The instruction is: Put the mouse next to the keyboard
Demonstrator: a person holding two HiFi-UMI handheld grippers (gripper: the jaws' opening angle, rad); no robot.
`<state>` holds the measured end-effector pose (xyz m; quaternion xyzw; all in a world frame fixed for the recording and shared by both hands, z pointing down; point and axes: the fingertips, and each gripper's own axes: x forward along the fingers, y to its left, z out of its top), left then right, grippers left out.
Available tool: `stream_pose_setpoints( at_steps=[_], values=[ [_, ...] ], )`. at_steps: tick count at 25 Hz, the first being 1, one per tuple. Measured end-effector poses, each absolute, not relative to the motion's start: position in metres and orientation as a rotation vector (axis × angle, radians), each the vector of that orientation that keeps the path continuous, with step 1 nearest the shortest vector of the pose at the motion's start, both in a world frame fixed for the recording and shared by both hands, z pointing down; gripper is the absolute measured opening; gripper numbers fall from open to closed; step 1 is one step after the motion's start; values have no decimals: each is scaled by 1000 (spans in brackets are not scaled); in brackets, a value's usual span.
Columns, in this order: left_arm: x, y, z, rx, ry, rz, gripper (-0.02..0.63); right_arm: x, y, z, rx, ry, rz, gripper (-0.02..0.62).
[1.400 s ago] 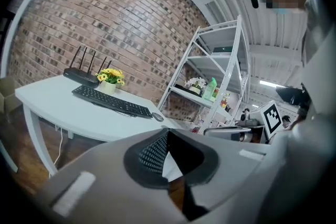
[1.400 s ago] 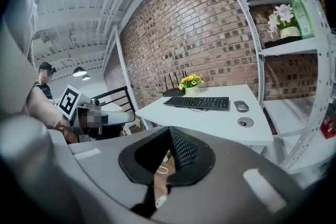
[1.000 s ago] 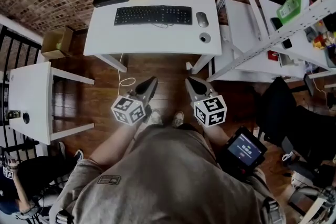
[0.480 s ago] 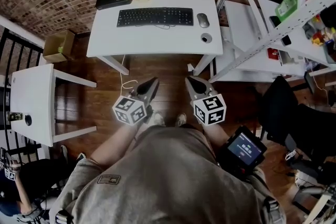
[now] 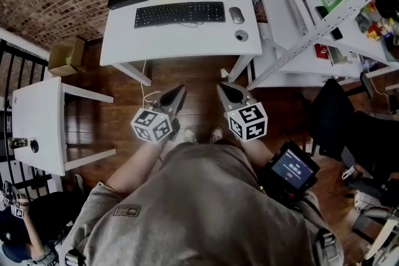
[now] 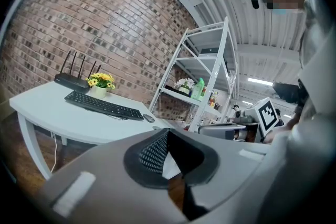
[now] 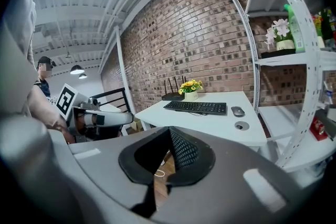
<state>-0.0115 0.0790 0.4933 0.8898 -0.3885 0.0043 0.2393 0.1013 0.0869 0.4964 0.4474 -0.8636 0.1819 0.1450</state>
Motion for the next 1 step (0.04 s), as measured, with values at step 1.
stream_pose_setpoints(
  at_steps=[1],
  values=[
    [-12,79,493,2438,-1063,13,0,101,87,496,1288,-2487,522,12]
  ],
)
